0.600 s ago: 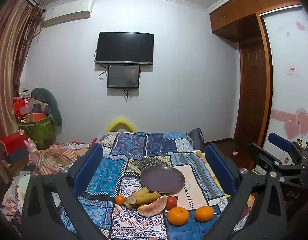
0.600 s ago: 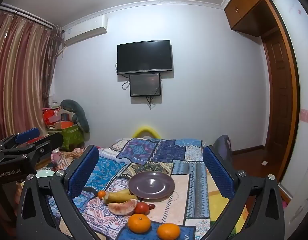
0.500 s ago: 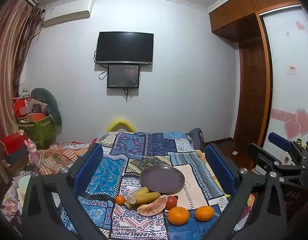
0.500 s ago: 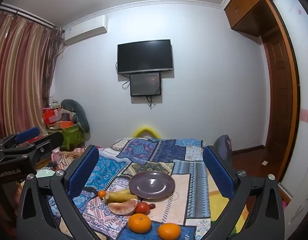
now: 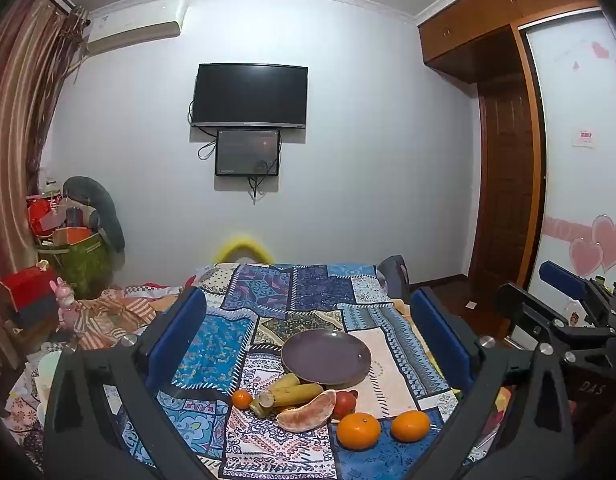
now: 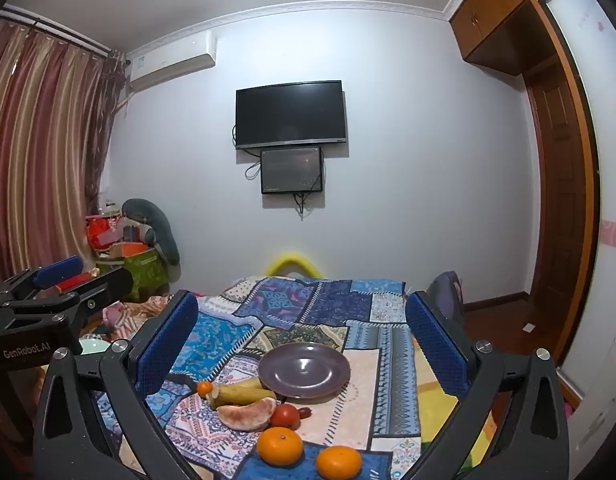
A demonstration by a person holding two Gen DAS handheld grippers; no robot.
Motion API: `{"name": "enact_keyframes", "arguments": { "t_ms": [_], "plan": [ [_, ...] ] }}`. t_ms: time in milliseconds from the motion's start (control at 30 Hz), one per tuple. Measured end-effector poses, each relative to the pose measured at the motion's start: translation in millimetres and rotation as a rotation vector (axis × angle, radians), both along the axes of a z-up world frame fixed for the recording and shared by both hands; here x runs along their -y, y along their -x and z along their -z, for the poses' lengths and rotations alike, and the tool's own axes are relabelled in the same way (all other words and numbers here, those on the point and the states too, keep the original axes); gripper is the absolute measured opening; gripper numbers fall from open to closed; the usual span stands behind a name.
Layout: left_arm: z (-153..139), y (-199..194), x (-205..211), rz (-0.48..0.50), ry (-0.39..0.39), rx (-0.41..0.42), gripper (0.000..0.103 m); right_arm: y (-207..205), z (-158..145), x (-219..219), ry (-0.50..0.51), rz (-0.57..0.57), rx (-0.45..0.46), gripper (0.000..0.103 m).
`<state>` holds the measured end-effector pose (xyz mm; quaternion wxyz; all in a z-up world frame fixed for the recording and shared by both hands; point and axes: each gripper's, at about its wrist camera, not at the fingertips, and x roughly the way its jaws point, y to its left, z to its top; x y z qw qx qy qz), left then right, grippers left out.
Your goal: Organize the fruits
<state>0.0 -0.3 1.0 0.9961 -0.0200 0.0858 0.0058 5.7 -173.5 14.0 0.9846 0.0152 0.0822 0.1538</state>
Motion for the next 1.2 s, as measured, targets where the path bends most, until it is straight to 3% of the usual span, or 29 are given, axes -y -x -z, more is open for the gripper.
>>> {"name": "enact_keyframes", "arguments": {
  "t_ms": [1200],
  "plan": [
    [1.6,-1.3,2.7,0.011,-0.016,0.000,0.103,0.7,1.5,1.5,-0.014,0.007,0.004,0.103]
  ]
}}
